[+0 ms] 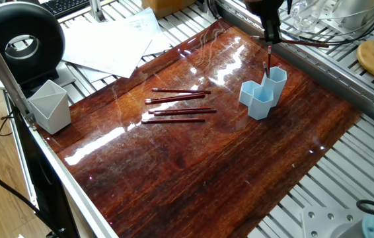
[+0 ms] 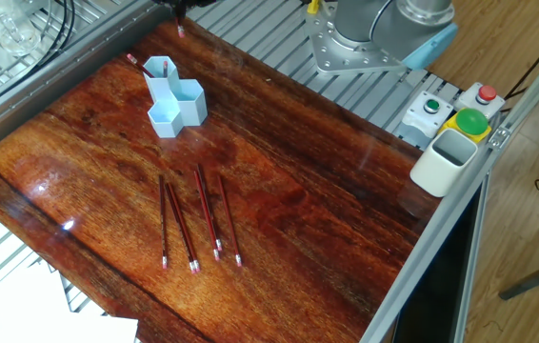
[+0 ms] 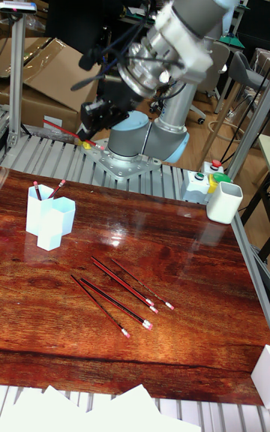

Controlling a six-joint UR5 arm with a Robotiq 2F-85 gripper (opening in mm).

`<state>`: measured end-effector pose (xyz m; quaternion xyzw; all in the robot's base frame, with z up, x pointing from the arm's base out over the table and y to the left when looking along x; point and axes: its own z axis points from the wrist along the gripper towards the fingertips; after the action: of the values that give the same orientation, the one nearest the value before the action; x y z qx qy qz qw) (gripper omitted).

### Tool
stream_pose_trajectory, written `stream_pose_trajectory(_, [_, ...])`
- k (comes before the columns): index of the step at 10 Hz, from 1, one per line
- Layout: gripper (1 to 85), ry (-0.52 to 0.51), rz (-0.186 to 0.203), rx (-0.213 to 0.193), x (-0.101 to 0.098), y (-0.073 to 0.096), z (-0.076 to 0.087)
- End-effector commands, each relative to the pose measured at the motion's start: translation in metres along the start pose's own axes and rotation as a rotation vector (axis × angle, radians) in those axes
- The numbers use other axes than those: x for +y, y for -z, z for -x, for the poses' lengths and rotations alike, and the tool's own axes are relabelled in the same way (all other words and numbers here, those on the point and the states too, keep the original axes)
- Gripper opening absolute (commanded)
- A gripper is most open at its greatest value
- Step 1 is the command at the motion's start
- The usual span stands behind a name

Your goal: Put the pen into the pen holder

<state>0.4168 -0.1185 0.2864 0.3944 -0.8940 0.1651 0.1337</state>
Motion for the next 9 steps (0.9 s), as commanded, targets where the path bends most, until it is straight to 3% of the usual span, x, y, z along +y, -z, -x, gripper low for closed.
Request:
stream_pose_trajectory(1, [1.0, 0.090, -0.005, -0.220, -0.011, 0.036, -0.013])
stream_pose_trajectory(3, [1.0, 0.101, 0.005, -0.405, -0.007, 0.040, -0.003])
stream_pose_trajectory(6, [1.0, 0.128, -0.037, -0.533, -0.014, 0.016, -0.003])
stream_pose_trajectory(8, [1.0, 0.134, -0.035, -0.625, -0.008, 0.016, 0.008])
stream_pose_trajectory(9, [1.0, 0.137, -0.044, -0.651, -0.009, 0.016, 0.011])
